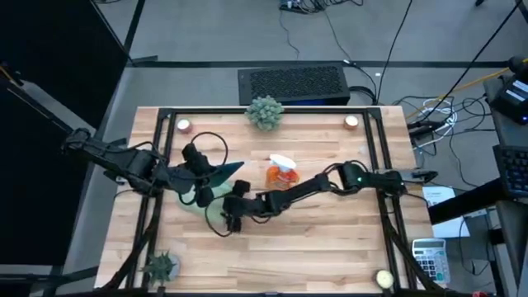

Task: Apply microfiber cloth
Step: Wipe the back of the blue tablet with the green microfiber cloth

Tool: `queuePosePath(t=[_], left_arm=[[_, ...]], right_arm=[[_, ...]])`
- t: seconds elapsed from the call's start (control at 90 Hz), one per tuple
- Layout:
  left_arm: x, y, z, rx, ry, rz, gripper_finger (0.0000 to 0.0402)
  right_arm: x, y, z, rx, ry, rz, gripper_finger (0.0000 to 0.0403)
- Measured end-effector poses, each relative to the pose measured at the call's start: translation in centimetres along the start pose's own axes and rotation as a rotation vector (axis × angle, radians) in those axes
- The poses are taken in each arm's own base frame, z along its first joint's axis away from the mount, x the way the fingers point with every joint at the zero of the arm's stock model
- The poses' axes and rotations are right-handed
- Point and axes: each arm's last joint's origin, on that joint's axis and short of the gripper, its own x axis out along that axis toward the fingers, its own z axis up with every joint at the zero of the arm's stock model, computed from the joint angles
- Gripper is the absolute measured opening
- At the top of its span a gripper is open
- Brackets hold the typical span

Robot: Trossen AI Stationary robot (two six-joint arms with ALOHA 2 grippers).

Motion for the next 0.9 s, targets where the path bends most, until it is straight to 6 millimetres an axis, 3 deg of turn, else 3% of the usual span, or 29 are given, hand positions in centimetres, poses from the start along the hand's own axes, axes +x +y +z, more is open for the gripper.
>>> queuePosePath(t=[0.111, 0.3, 0.356, 0.478, 0.622, 0.756, 0.9], left_arm=[[0.0, 0.0, 0.0, -0.001, -0.001, -0.001, 0.0011], [0.0, 0.0, 0.0, -0.001, -0.002, -0.002, 0.0011], [0.0, 0.0, 0.0, -0.002, -0.003, -0.002, 0.0011], [0.0, 0.0, 0.0, -0.003, 0.0, -0.006, 0.0011], [-0.1, -0.3, -0.1, -0.044, 0.007, -0.028, 0.0011], [-0.5, -1.0, -0.3, -0.074, 0.002, -0.073, 0.0011], [-0.4, -2.7, -0.6, -0.138, -0.078, -0.172, 0.0011]], right_arm=[[0.2, -0.4, -0.8, 0.062, 0.099, 0.009, 0.0247], [-0.5, -0.1, -1.6, 0.043, 0.231, 0.057, 0.0055], [-1.5, 0.5, -1.5, 0.014, 0.265, 0.092, 0.0021], [-5.0, 3.1, -0.9, -0.058, 0.326, 0.141, 0.0018], [-10.7, 5.4, -0.1, -0.163, 0.401, 0.136, 0.0007], [-17.5, 7.2, 1.9, -0.188, 0.34, 0.068, 0.0005], [-23.4, 9.1, 2.5, -0.203, 0.214, -0.031, 0.0006]])
